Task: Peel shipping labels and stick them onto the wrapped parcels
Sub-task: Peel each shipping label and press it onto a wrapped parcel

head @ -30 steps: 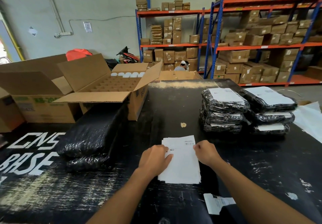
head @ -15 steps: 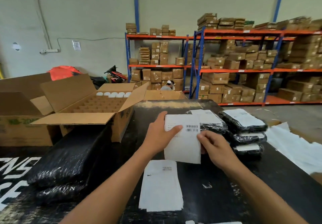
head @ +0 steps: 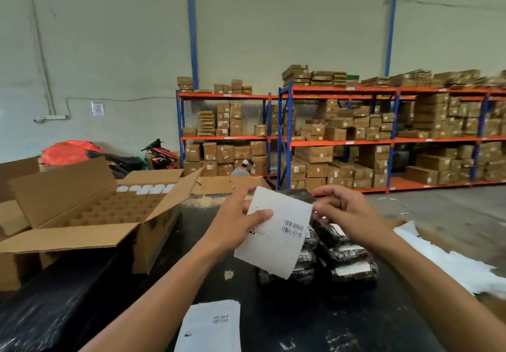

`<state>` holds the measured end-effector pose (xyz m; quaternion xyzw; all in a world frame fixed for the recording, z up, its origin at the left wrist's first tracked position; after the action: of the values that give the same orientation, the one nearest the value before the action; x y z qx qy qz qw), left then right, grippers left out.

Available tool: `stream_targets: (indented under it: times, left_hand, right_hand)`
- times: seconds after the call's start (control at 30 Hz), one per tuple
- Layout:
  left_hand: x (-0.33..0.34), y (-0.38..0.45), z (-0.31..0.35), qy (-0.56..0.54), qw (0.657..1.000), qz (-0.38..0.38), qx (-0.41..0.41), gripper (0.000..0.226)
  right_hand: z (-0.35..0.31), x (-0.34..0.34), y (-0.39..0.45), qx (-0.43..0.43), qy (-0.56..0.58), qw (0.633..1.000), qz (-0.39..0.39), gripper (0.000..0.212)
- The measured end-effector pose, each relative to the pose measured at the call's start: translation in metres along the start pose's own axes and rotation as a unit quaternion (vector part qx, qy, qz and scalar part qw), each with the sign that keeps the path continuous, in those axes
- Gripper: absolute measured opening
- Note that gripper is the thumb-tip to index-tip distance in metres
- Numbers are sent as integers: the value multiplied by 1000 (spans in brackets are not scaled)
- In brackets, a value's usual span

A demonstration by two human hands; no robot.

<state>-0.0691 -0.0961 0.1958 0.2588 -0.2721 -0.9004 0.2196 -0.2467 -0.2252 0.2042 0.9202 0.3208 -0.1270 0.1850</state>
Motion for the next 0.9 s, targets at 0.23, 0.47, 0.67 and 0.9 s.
stream_targets:
  times: [0.23,0.47,0.67,0.9]
  left_hand:
    - [10,12,3,8,1000,-19,10,34]
    - [19,17,4,20,999,-42,11,33]
    - [21,20,-3,34,999,-32,-1,36]
    - [34,18,8,149,985,73,46,74]
  right_hand:
    - [-2,-18,5,-14,-17,1000,-16,21]
    - [-1,-25,7,-9,-19,999,-26,25]
    - [0,-27,6,0,10,999,-43,22]
    - [1,-16,2,-5,61,998,-12,21]
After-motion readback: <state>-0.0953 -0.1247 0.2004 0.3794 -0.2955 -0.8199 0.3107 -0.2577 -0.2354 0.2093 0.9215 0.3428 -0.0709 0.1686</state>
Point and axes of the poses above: each hand's wrist, its own y-axis towards the middle knuckle, its own x-axis out of the palm, z = x × y, the point moved 2 cm from there along y, towards the middle knuckle, and after that the axes turned 14 degrees about x, right-handed, at the moved point
